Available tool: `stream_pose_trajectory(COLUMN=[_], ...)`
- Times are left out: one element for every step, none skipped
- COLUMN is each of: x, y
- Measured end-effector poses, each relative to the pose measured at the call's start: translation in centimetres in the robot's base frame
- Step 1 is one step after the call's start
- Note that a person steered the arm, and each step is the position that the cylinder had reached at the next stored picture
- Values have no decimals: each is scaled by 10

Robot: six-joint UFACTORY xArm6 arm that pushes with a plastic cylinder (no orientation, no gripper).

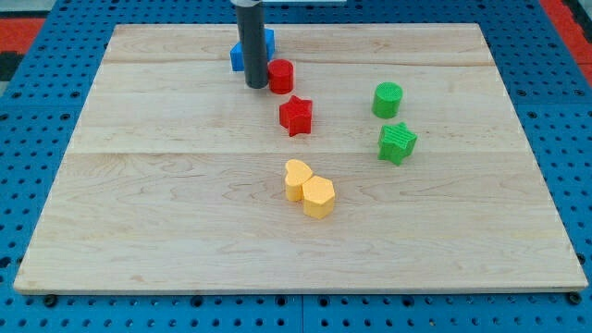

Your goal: Keep the red circle on the top of the green circle

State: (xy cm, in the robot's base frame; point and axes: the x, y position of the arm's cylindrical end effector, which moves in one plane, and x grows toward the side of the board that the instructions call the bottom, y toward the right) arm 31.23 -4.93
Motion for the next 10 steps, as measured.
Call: stream_pose_trajectory(x=[-5, -5, -23, -47, -48, -48, -32, -16, -16, -16], y=[32, 65, 70, 66, 101, 97, 77, 88, 96, 120])
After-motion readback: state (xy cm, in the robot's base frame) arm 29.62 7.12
